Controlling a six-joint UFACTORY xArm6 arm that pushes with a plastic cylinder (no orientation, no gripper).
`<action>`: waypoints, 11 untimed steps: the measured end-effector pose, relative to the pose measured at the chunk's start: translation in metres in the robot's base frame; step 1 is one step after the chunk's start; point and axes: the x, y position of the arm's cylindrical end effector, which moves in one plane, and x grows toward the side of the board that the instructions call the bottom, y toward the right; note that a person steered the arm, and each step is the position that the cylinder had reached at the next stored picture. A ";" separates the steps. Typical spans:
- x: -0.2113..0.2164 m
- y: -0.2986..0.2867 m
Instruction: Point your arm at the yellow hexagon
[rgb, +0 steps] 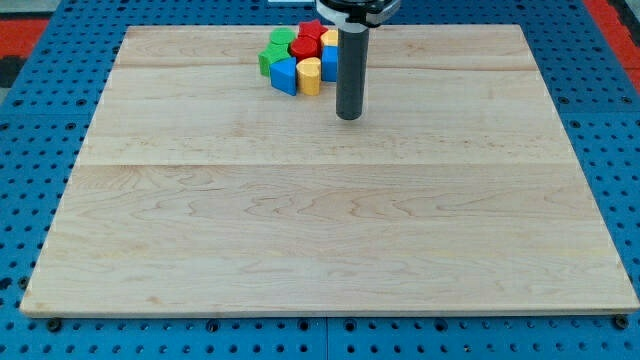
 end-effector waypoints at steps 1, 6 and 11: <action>0.000 0.000; -0.009 0.088; -0.171 0.203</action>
